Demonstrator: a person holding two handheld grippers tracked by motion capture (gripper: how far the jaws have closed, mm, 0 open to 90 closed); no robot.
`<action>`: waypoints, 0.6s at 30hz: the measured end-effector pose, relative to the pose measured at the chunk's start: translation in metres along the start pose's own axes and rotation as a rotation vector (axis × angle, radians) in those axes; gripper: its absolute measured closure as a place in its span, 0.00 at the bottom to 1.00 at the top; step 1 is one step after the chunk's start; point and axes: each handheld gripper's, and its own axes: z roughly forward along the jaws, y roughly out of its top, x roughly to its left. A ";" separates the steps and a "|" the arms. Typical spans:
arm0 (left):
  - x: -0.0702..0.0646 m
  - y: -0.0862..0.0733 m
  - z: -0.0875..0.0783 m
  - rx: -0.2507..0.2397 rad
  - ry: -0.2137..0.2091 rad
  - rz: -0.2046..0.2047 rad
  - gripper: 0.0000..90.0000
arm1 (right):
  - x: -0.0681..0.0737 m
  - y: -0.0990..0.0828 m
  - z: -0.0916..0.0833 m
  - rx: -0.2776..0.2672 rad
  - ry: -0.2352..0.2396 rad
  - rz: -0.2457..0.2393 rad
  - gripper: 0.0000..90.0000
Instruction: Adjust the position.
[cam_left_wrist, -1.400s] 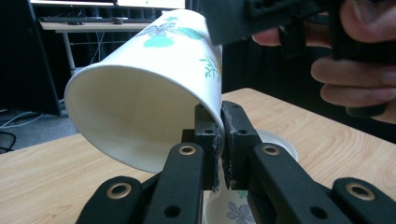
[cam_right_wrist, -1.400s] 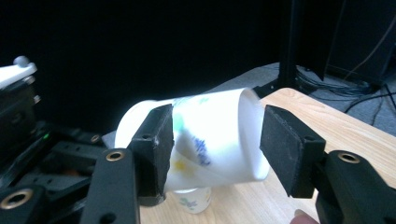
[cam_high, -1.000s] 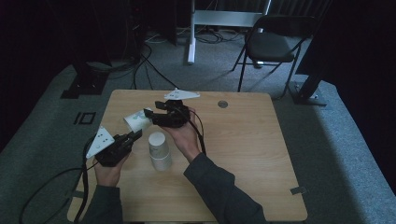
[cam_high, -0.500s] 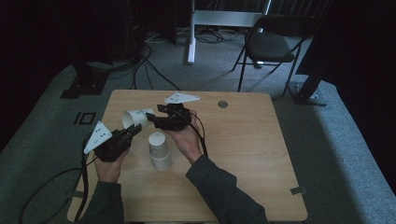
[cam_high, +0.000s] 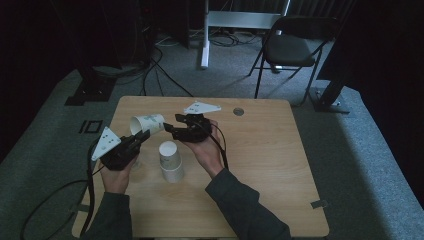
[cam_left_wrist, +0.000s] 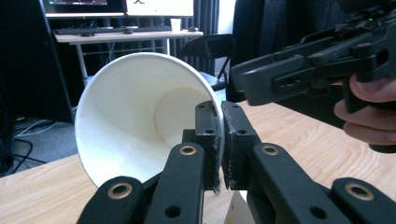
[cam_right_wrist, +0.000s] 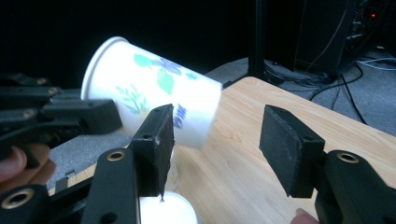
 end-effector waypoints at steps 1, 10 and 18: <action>0.000 0.000 0.000 0.004 0.002 0.000 0.97 | -0.001 -0.001 -0.002 0.002 -0.002 0.003 0.49; 0.002 0.000 0.002 0.033 0.017 0.003 0.97 | -0.008 -0.013 -0.018 0.005 -0.030 -0.013 0.47; 0.005 0.000 0.003 0.049 0.032 0.001 0.97 | -0.014 -0.024 -0.035 0.009 -0.059 -0.031 0.47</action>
